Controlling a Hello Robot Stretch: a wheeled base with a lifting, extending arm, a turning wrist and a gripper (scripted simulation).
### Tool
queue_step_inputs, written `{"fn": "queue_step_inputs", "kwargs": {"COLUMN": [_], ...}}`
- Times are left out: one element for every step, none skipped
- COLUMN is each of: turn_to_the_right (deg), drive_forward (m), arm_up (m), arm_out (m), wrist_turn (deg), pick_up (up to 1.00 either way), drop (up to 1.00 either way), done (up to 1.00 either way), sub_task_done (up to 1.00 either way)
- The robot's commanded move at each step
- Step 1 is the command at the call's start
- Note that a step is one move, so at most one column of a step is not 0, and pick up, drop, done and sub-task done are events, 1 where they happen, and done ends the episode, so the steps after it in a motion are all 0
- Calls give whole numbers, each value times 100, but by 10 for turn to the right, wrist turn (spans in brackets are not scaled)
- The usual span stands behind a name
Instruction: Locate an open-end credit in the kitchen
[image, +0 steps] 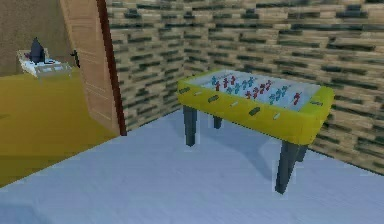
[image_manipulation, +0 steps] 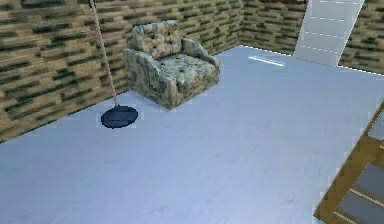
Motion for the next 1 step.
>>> {"fn": "queue_step_inputs", "kwargs": {"turn_to_the_right": [0], "drive_forward": [40], "arm_up": [0], "arm_out": [0], "wrist_turn": [0], "pick_up": [0], "drop": [0], "done": [0], "sub_task_done": [0]}}
